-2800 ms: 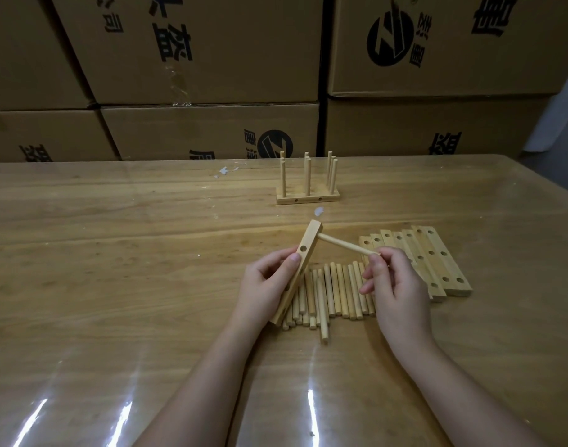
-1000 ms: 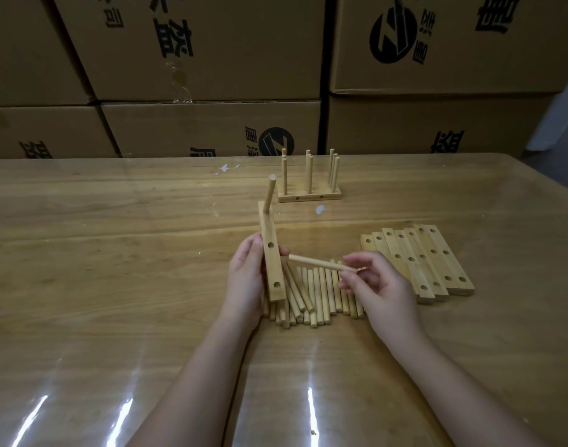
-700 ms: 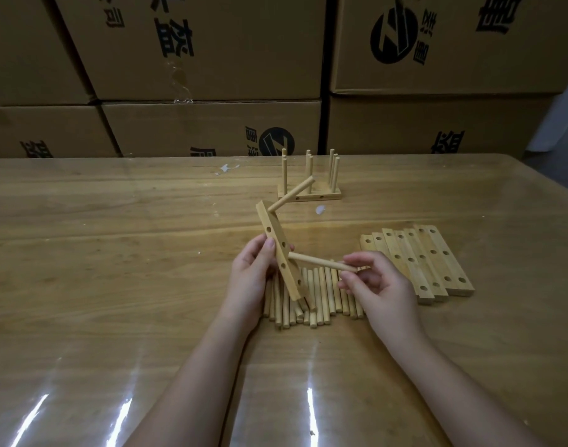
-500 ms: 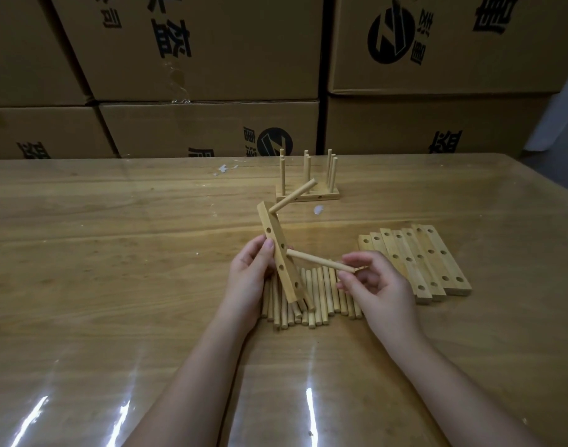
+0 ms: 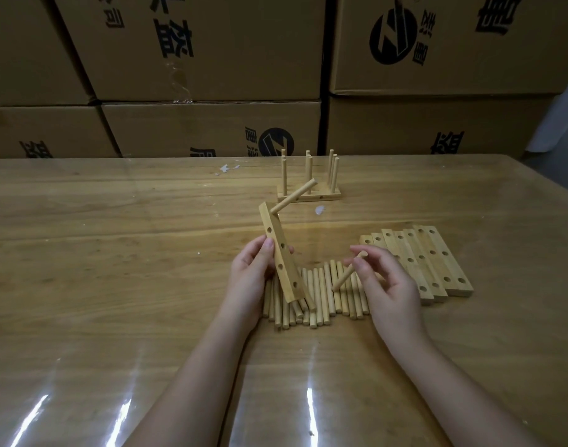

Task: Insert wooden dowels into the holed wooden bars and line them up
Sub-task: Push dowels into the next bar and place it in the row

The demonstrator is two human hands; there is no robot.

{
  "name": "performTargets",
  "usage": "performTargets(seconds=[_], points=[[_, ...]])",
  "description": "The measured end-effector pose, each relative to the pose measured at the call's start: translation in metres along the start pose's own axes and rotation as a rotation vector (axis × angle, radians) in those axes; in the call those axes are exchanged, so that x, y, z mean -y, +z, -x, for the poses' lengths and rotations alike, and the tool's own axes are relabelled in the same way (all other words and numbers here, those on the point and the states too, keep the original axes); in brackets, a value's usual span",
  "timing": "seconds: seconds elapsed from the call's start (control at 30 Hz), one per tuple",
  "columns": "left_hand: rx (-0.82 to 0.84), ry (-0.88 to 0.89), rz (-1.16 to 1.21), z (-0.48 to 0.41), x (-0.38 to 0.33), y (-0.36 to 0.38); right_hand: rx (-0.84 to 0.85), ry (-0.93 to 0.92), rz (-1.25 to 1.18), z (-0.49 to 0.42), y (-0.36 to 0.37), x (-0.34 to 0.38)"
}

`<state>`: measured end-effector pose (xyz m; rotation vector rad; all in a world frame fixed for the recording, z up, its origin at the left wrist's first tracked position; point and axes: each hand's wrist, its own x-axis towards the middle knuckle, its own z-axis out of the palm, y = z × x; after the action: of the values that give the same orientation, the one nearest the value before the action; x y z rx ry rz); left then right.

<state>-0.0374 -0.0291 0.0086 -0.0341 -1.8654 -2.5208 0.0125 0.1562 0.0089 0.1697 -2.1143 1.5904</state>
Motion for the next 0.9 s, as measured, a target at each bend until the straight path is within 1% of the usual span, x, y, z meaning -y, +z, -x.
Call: performTargets(seconds=[0.07, 0.13, 0.2, 0.23, 0.37, 0.5, 0.6, 0.73, 0.9], points=[[-0.002, 0.002, -0.004, 0.001, 0.000, 0.000, 0.058, -0.005, 0.107, -0.001, 0.002, -0.002], [-0.005, 0.002, 0.005, 0.001, 0.000, 0.000, 0.160, -0.001, 0.319, 0.000, 0.003, -0.006], [-0.008, -0.003, 0.008, 0.001, -0.001, 0.001, 0.245, -0.084, 0.534, 0.001, 0.004, -0.010], [-0.010, -0.004, 0.012, 0.001, -0.001, 0.001, 0.268, -0.132, 0.570, 0.001, 0.005, -0.011], [0.009, -0.005, 0.024, 0.001, -0.001, 0.001, 0.259, -0.161, 0.442, 0.003, 0.006, -0.003], [0.076, -0.004, 0.020, 0.002, -0.001, 0.000, 0.211, -0.175, 0.357, 0.003, 0.007, 0.002], [0.116, -0.010, -0.006, 0.003, -0.001, -0.001, 0.185, -0.165, 0.346, 0.004, 0.008, 0.001], [0.128, -0.024, 0.018, 0.003, -0.001, 0.000, 0.152, -0.159, 0.321, 0.003, 0.008, 0.000], [0.158, -0.043, 0.013, 0.003, -0.002, -0.002, 0.081, -0.214, 0.312, 0.003, 0.009, 0.001]])
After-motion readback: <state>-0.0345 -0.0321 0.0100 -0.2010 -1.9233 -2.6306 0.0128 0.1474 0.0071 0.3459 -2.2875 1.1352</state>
